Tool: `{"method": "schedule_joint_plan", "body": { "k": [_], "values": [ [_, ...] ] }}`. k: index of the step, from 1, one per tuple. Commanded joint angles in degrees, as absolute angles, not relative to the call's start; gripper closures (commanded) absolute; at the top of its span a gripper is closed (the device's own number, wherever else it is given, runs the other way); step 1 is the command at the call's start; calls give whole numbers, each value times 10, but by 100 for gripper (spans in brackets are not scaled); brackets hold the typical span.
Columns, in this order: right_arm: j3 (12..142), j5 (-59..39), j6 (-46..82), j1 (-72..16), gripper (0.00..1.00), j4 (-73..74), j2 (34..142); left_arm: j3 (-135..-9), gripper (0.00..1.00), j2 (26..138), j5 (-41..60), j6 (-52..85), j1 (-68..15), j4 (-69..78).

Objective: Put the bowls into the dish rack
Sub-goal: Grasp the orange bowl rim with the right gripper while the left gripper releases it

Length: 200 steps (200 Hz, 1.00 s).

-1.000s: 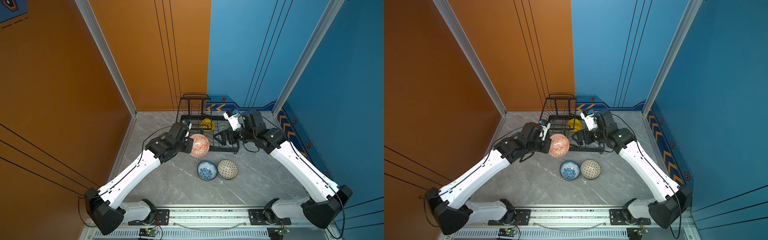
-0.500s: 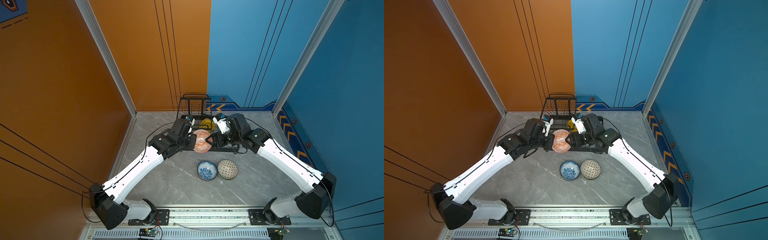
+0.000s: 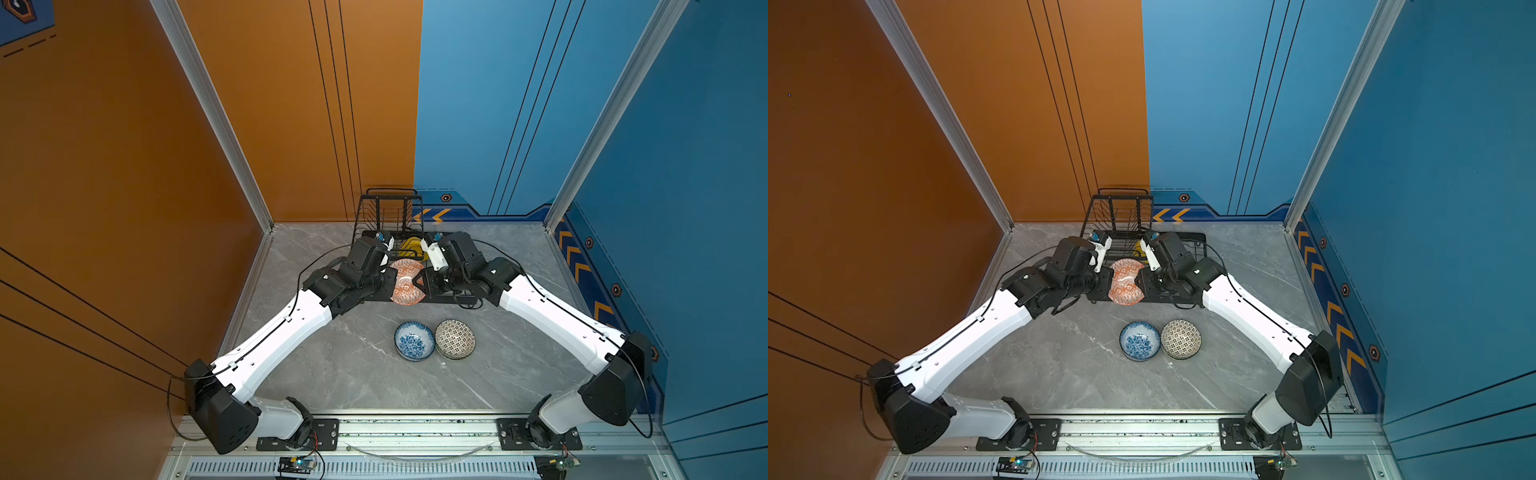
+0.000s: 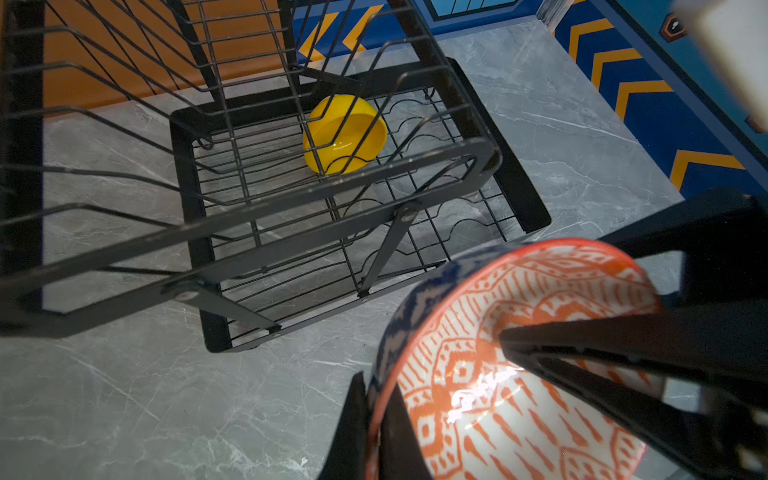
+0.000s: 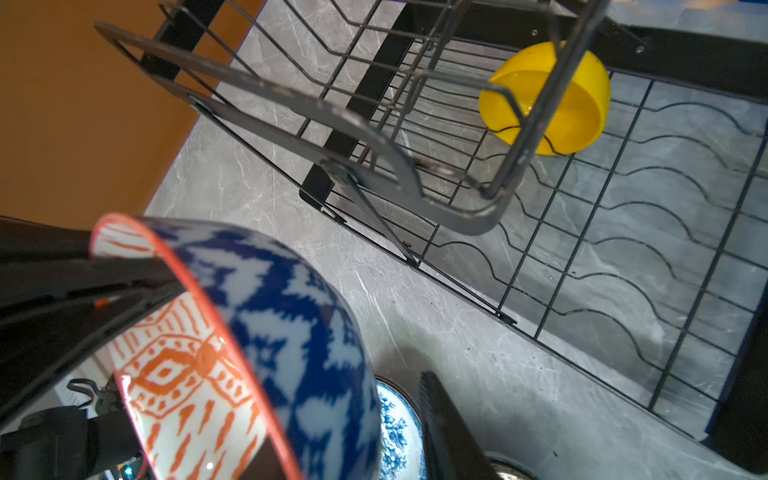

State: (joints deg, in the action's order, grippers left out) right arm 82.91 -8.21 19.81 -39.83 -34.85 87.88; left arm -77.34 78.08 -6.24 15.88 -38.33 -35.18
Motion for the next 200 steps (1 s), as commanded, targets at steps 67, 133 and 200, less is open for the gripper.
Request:
{"method": "schedule_joint_plan", "body": {
  "k": [67, 133, 200],
  "values": [
    [846, -35, 201, -415, 100, -351, 878, -773, 100, 778, -44, 167, -389, -319],
    [831, -3, 162, -413, 100, -355, 854, -770, 15, 756, -47, 153, -379, -353],
    [781, 90, 36, -406, 100, -357, 802, -757, 2, 740, -43, 126, -356, -379]
  ]
}}
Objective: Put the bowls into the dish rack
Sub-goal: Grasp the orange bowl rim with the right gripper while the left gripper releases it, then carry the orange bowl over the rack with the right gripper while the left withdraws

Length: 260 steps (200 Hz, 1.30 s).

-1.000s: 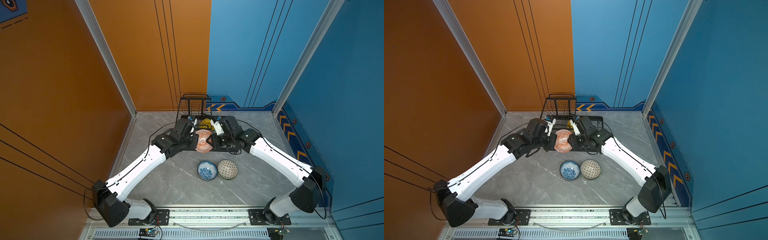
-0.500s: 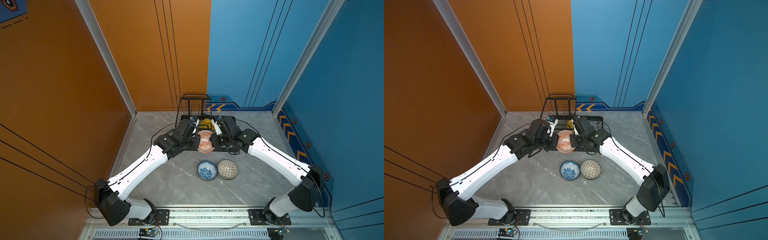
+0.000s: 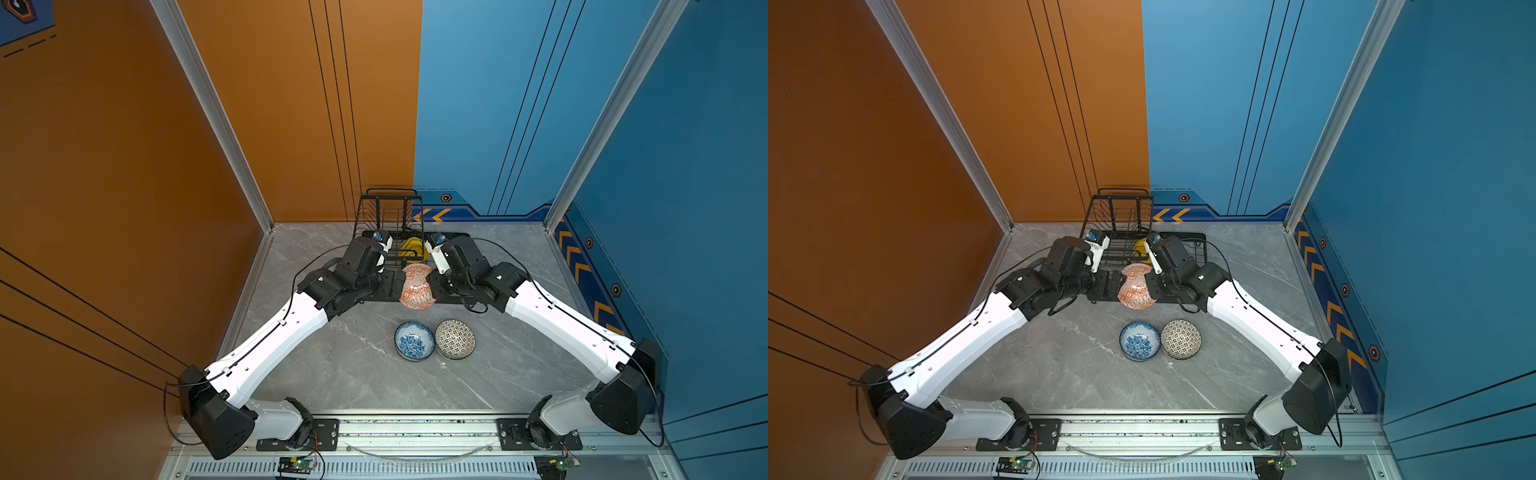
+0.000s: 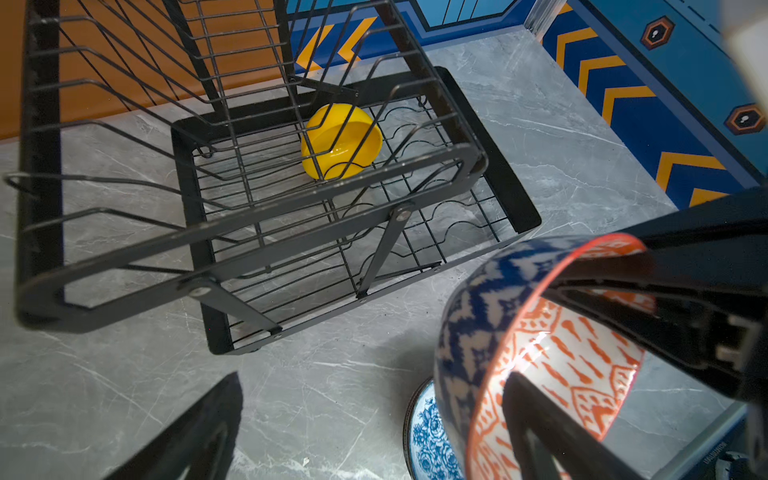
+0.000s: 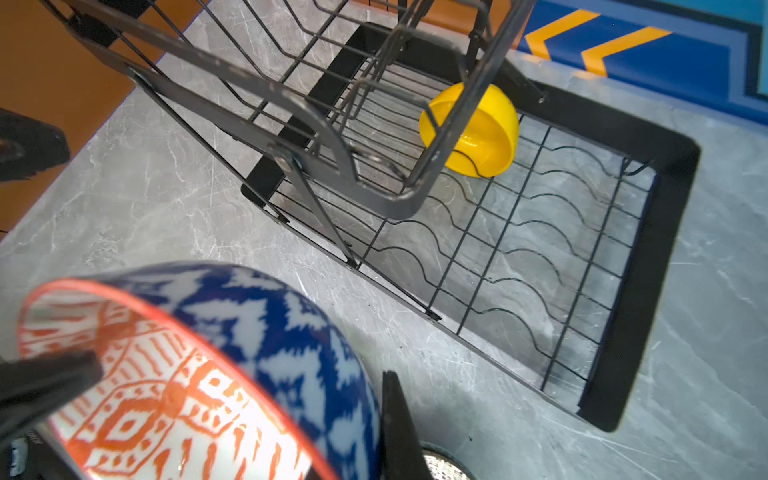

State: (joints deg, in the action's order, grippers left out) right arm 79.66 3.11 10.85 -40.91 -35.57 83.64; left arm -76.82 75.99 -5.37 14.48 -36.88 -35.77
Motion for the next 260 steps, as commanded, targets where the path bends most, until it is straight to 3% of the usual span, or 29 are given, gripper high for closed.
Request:
{"method": "schedule_joint_plan", "body": {
  "k": [1, 59, 108, 211, 260],
  "values": [
    [780, 91, 34, -406, 100, -357, 801, -757, 2, 740, -42, 126, -356, -379],
    [743, 189, -125, -331, 100, -286, 771, -765, 2, 741, -15, 96, -336, -380],
    [641, 168, -273, -250, 100, -44, 769, -768, 2, 742, 13, 84, -325, -381],
    [627, 157, -528, -201, 100, 400, 987, -748, 2, 712, 7, 78, -323, -378],
    [645, 149, -631, -204, 100, 514, 1068, -742, 2, 712, 10, 83, -322, -378]
  ]
}}
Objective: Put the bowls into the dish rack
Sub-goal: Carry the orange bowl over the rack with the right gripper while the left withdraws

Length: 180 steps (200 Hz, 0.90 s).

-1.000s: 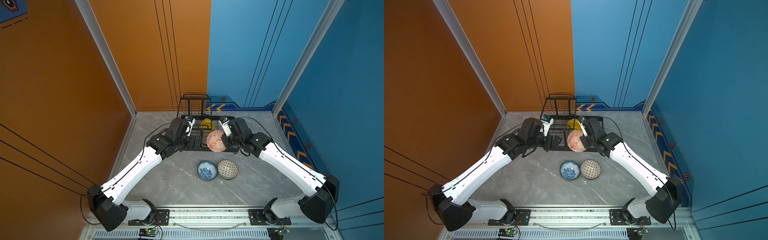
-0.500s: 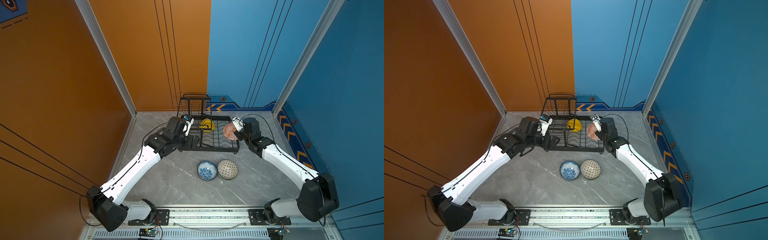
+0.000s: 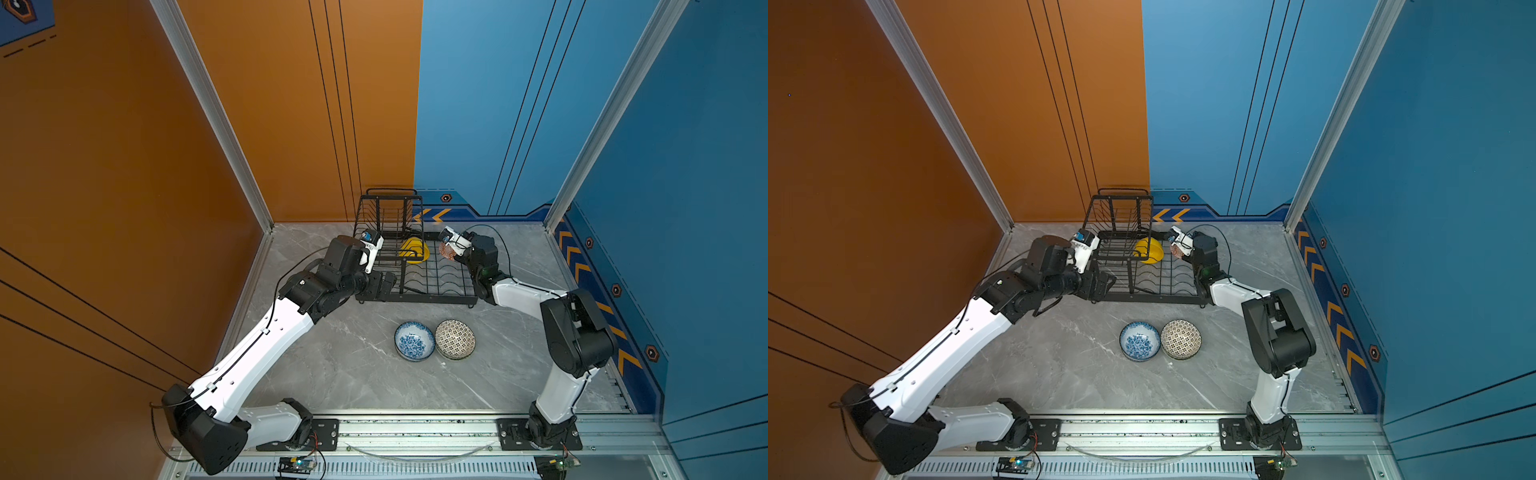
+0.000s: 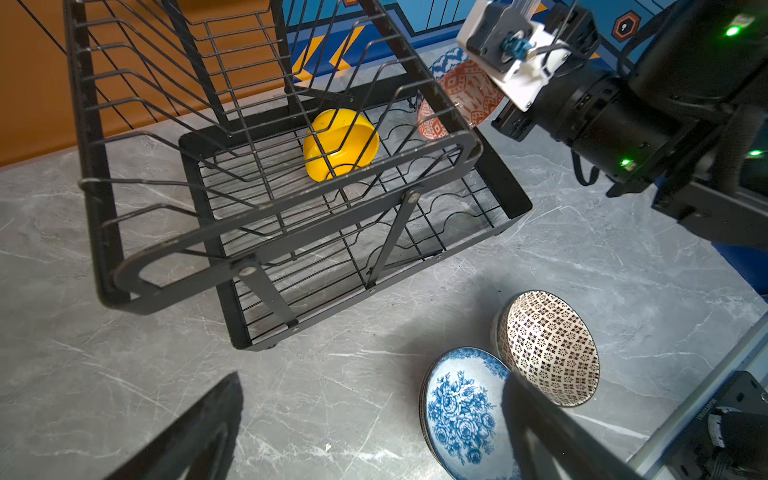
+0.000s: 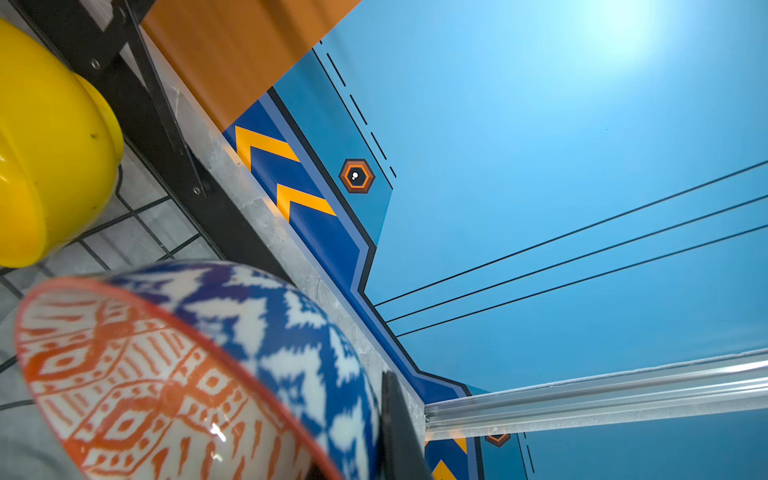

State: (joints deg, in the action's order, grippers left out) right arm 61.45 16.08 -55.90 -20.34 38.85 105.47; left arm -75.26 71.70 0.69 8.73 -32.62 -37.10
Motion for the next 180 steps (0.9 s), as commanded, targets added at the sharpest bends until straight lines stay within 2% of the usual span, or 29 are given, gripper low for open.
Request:
{"method": "schedule_joint_plan", "body": {
  "k": [1, 78, 180],
  "values": [
    [646, 149, -633, -205, 100, 514, 1069, -742, 2, 711, 10, 83, -322, -378],
    [685, 160, -762, -208, 100, 600, 1164, -735, 2, 707, 12, 85, -324, -378],
    [738, 164, -811, -209, 100, 642, 1256, -730, 2, 701, 12, 85, -325, -378]
  ]
}}
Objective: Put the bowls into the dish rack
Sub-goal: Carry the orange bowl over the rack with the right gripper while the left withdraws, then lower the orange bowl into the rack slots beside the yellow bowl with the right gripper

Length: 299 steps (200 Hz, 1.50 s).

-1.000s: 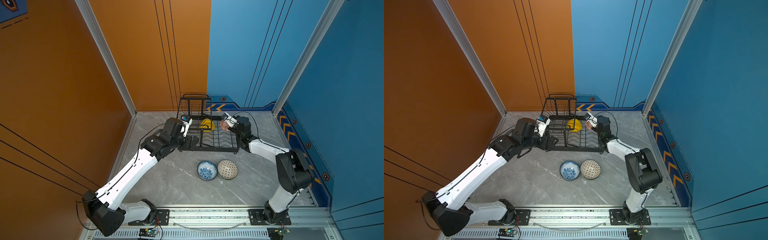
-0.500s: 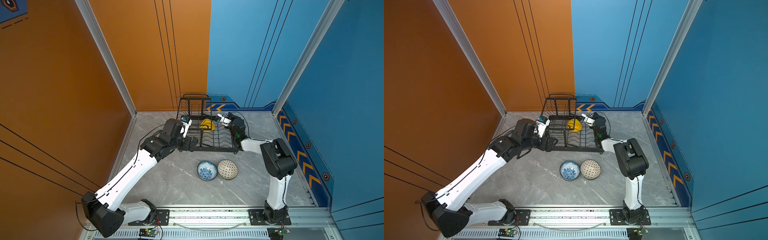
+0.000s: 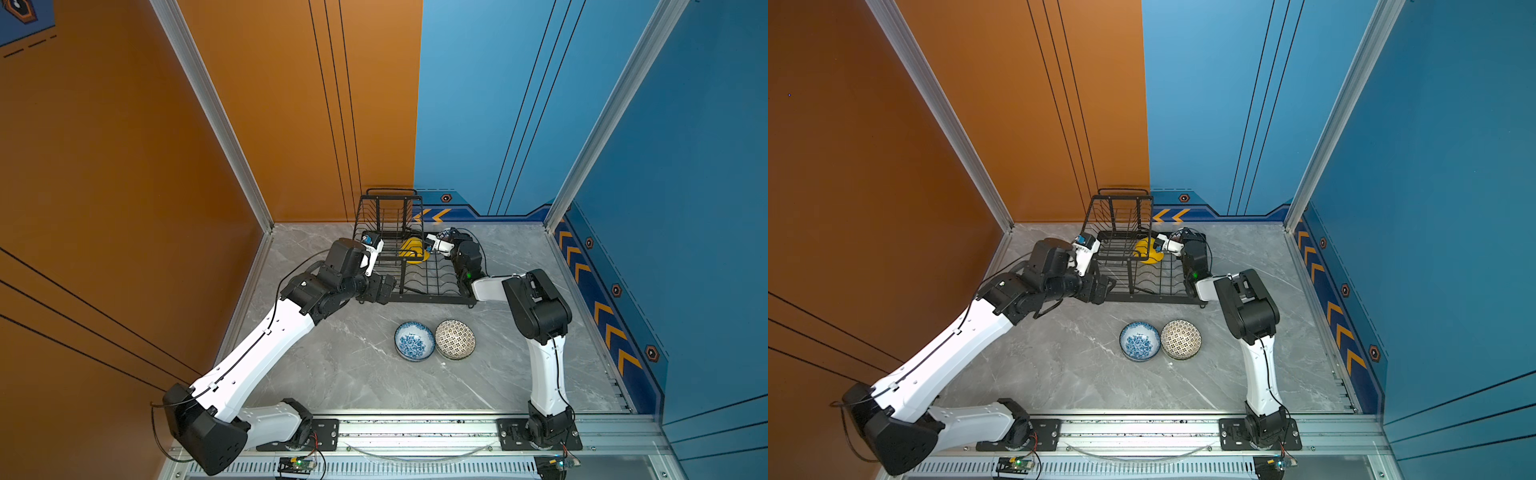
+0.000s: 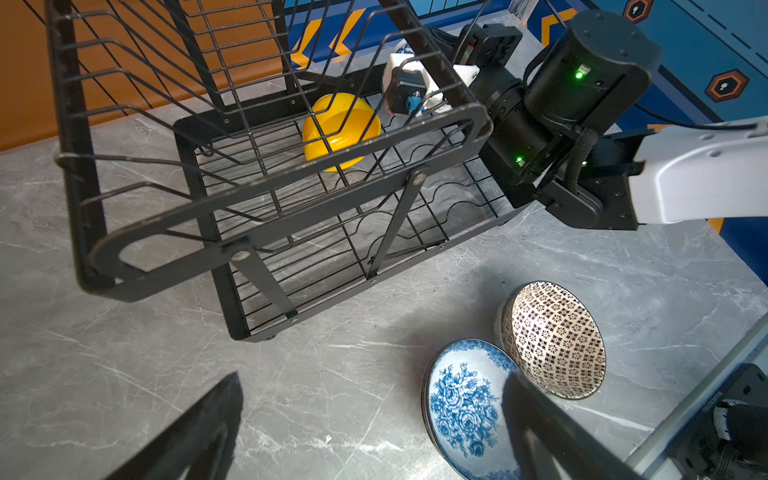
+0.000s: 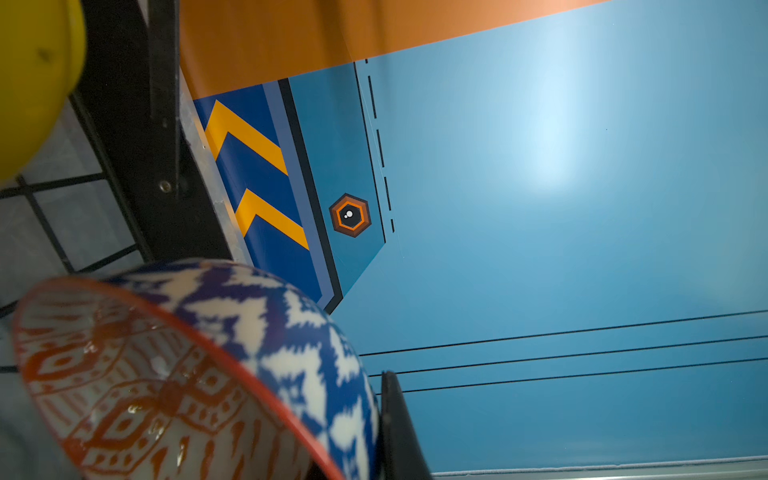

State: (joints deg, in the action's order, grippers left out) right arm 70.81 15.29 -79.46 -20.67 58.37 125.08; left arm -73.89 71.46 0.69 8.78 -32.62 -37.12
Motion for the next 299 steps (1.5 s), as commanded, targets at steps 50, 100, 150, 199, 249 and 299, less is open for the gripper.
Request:
{"method": "schedule_joint_plan", "body": {
  "k": [50, 100, 150, 199, 249, 299],
  "values": [
    [749, 169, -834, -209, 100, 657, 1279, -726, 2, 694, 12, 85, -325, -378],
    [757, 167, -863, -207, 100, 657, 1300, -726, 2, 691, 12, 85, -325, -379],
    [756, 170, -872, -207, 100, 657, 1311, -725, 2, 687, 13, 84, -325, -379],
    [726, 146, -854, -202, 100, 594, 1280, -719, 2, 686, 11, 83, -324, -378],
    [719, 140, -855, -203, 100, 583, 1278, -713, 2, 680, 10, 83, -324, -378],
    [719, 137, -836, -202, 100, 560, 1268, -708, 2, 674, 9, 83, -322, -378]
  ]
}}
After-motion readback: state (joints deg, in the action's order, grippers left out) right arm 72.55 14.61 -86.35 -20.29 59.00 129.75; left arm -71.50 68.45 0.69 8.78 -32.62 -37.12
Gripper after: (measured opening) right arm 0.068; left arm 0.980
